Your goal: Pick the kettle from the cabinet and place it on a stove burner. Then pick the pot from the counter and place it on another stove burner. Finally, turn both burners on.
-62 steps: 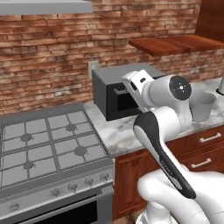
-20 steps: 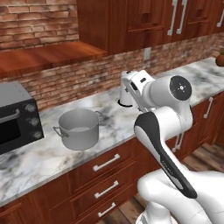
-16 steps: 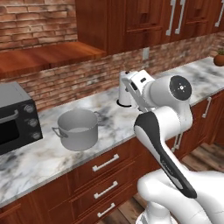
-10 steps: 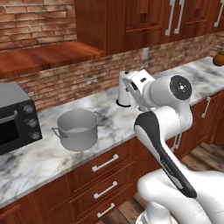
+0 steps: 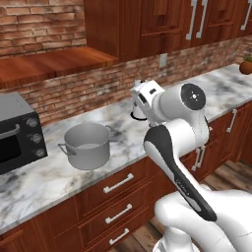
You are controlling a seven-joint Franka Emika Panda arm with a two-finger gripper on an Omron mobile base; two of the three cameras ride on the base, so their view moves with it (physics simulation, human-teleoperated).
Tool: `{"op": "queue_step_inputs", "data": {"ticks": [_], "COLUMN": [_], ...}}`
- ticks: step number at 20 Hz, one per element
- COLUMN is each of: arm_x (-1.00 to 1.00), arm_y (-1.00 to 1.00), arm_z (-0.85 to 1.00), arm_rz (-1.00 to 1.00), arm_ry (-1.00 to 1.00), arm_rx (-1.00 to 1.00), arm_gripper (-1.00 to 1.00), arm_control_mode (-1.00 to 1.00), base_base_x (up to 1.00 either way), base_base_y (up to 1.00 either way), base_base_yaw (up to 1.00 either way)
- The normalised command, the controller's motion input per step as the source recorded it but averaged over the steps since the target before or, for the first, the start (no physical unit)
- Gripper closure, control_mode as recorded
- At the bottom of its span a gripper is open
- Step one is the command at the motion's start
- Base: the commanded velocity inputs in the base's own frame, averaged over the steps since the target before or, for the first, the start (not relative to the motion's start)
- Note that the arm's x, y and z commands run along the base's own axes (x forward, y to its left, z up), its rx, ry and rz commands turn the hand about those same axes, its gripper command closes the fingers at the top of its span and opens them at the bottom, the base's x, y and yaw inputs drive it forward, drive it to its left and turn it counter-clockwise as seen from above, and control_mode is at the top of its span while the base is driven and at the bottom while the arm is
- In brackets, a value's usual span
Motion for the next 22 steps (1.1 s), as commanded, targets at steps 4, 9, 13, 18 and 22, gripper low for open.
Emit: {"op": "queue_step_inputs", "data": {"ticks": [4, 9, 13, 18, 22], "arm_x": [0.00, 0.00, 0.00, 0.00, 0.02], "arm_y": [0.32, 0.14, 0.17, 0.22, 0.12], "arm_z": [-0.10, -0.14, -0.22, -0.20, -0.23], "arm_rz": [0.05, 0.08, 0.07, 0.06, 0.05], "arm_ry": [0.16, 0.16, 0.13, 0.12, 0.03], "arm_rx": [0.00, 0.00, 0.00, 0.00, 0.00], "arm_gripper": [-1.00, -1.00, -1.00, -1.00, -1.00], "arm_control_mode": [-1.00, -1.00, -1.00, -1.00, -1.00], "base_base_x": [0.00, 0.00, 0.00, 0.00, 0.00], "base_base_y": [0.00, 0.00, 0.00, 0.00, 0.00], "base_base_yaw": [0.00, 0.00, 0.00, 0.00, 0.00]}}
